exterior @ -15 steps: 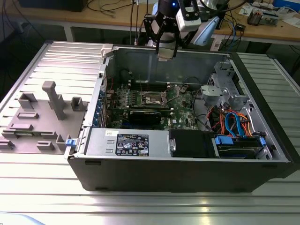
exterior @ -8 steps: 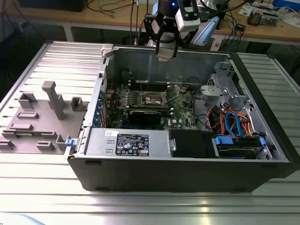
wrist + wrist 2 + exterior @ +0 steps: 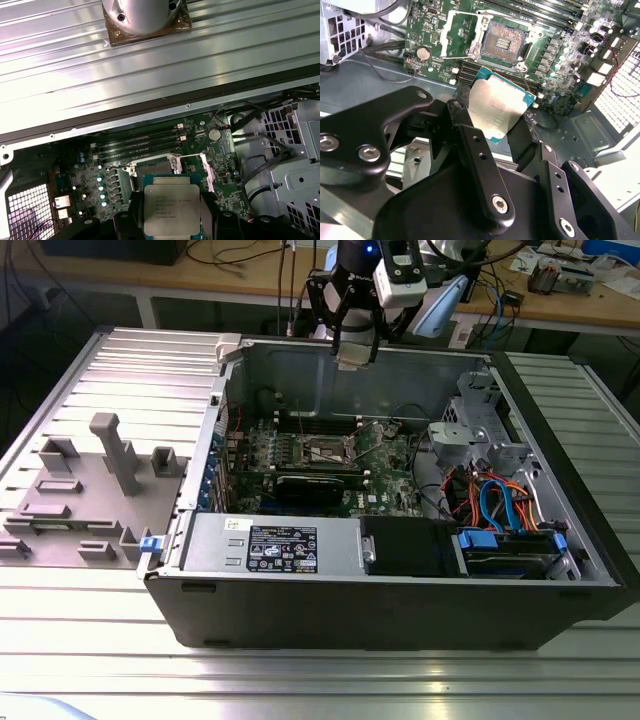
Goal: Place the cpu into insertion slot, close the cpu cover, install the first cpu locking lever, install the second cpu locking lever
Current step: 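Place the cpu into insertion slot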
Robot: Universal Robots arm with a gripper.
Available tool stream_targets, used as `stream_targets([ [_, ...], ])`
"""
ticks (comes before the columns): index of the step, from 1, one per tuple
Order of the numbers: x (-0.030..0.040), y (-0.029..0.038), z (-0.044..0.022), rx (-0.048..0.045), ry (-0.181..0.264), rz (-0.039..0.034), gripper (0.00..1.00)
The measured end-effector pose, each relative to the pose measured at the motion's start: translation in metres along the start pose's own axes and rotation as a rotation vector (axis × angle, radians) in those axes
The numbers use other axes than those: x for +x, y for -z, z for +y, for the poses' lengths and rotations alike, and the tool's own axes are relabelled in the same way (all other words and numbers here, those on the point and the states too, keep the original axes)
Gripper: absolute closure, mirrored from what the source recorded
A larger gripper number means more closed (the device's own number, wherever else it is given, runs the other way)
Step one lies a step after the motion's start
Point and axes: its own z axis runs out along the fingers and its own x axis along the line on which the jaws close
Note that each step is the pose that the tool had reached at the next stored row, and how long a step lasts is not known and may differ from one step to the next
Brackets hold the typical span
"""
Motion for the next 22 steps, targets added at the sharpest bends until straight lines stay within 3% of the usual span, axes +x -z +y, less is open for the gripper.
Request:
stream_targets([
  [14,0.0004,0.0000,-0.0001,0.0000,-0.004,-0.0004,0.46],
  [22,0.0004,-0.0011,-0.0002,0.0001,-0.118,-0.0110,0.46],
])
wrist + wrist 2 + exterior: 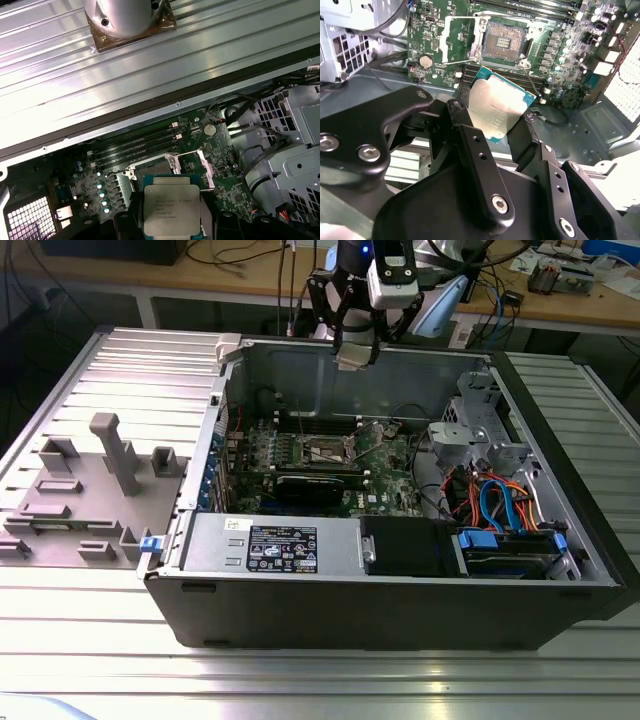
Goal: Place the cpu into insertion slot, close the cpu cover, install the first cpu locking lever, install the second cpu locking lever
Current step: 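Place the cpu into insertion slot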
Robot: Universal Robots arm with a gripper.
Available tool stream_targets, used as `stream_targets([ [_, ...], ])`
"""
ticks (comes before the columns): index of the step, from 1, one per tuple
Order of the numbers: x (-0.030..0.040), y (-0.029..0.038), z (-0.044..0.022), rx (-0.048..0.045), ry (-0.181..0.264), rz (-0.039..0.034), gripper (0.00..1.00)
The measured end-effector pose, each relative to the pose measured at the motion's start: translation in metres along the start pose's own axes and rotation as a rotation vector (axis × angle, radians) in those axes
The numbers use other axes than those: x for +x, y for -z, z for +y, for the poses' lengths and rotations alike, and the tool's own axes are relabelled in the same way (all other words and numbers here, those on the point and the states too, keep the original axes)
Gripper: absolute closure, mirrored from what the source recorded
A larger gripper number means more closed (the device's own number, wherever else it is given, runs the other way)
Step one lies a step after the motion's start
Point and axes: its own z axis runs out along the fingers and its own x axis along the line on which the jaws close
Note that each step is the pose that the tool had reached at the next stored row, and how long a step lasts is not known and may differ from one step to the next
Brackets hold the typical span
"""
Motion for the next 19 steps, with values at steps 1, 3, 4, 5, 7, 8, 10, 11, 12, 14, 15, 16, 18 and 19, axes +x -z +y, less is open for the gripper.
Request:
stream_targets([
  [1,0.0001,0.0000,0.0000,-0.0002,-0.006,-0.0005,0.46],
  [3,0.0002,-0.0001,0.0000,-0.0004,-0.015,-0.0014,0.46],
  [4,0.0002,-0.0002,0.0000,-0.0005,-0.021,-0.0019,0.46],
  [5,0.0002,-0.0002,-0.0001,-0.0006,-0.027,-0.0024,0.46],
  [7,0.0006,-0.0002,-0.0002,-0.0009,-0.039,-0.0034,0.46],
  [8,0.0006,-0.0002,-0.0002,-0.0010,-0.042,-0.0037,0.46],
  [10,0.0006,-0.0002,-0.0002,-0.0011,-0.045,-0.0040,0.46],
  [11,0.0006,-0.0002,-0.0002,-0.0010,-0.045,-0.0040,0.46],
  [12,0.0007,-0.0002,-0.0002,-0.0010,-0.045,-0.0040,0.46],
  [14,0.0007,-0.0002,-0.0002,-0.0010,-0.045,-0.0040,0.46],
  [15,0.0007,-0.0002,-0.0002,-0.0010,-0.045,-0.0040,0.46],
  [16,0.0007,-0.0002,-0.0002,-0.0010,-0.045,-0.0040,0.46],
  [18,0.0007,-0.0002,-0.0002,-0.0010,-0.045,-0.0040,0.46],
  [19,0.0007,-0.0002,-0.0002,-0.0010,-0.045,-0.0040,0.46],
])
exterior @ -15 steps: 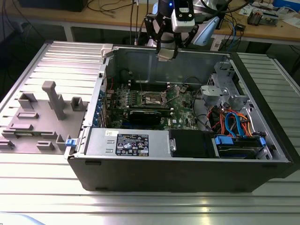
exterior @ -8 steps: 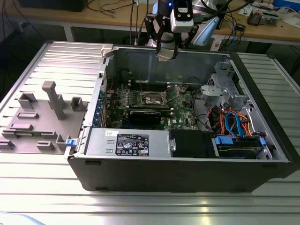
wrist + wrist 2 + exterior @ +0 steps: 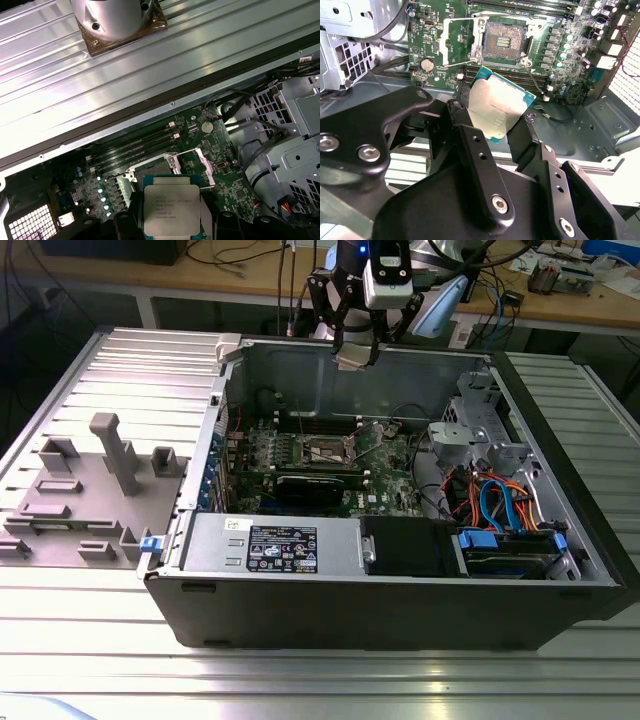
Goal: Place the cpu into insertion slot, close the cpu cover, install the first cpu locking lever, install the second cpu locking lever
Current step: 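Place the cpu into insertion slot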
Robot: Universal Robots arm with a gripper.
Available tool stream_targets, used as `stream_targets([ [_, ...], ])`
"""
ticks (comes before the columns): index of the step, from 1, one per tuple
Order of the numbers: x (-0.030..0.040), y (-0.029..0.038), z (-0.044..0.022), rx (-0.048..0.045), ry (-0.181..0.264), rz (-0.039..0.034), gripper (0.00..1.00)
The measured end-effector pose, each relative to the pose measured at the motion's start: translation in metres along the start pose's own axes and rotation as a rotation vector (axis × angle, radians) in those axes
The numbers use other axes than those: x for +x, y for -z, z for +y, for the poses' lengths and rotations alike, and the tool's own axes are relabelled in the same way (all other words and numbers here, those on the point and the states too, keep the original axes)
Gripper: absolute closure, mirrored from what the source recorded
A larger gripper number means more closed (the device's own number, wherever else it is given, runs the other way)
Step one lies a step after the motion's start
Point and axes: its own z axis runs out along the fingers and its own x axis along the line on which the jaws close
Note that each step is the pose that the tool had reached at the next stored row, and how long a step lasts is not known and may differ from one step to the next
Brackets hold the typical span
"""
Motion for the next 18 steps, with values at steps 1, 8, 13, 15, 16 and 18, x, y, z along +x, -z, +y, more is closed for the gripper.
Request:
stream_targets([
  [1,0.0000,0.0000,0.0000,0.0000,0.000,0.0000,0.46],
  [8,0.0000,-0.0001,0.0000,-0.0005,-0.029,-0.0025,0.46],
  [13,0.0000,-0.0003,0.0000,-0.0012,-0.067,-0.0059,0.46],
  [15,0.0000,-0.0004,0.0000,-0.0014,-0.073,-0.0064,0.46],
  [16,0.0000,-0.0004,-0.0001,-0.0014,-0.073,-0.0064,0.46],
  [18,0.0000,-0.0004,0.0000,-0.0013,-0.073,-0.0064,0.46],
])
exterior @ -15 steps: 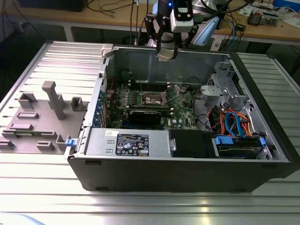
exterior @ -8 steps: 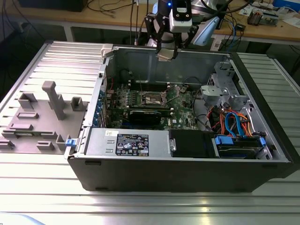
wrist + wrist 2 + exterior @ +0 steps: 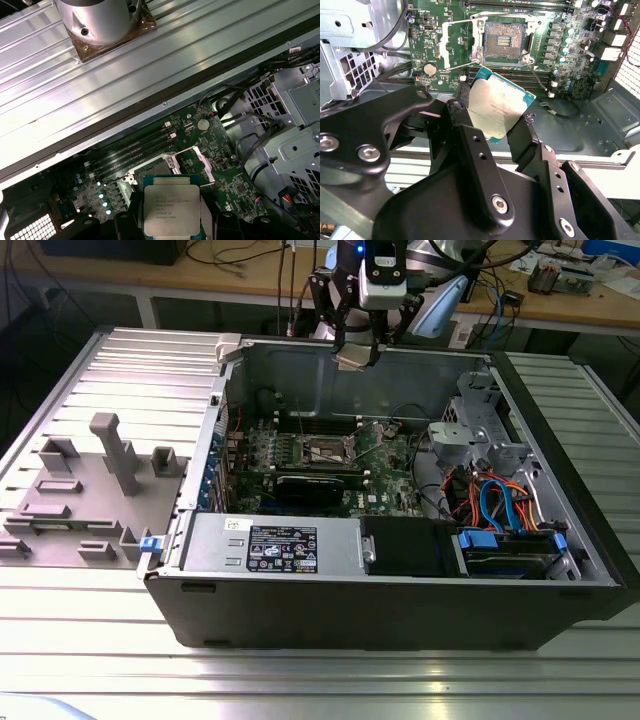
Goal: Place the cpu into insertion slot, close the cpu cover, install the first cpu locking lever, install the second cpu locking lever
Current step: 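Place the cpu into insertion slot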
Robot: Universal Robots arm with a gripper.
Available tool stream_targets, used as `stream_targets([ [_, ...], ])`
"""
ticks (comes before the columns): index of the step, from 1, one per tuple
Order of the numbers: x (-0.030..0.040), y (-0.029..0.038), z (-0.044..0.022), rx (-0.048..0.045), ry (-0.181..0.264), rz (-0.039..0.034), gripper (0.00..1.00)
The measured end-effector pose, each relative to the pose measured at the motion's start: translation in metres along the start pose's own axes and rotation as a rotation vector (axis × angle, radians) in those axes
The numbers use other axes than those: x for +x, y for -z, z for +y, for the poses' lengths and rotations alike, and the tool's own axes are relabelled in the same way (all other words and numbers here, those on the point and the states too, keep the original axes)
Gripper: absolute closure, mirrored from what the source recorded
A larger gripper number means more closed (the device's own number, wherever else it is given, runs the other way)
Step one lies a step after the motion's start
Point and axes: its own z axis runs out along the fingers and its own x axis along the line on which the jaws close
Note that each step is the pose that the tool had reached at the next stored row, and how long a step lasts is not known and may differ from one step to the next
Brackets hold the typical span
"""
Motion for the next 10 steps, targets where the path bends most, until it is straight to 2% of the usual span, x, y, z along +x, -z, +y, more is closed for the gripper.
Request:
stream_targets([
  [10,0.0000,0.0000,0.0000,-0.0002,-0.004,-0.0004,0.46],
])
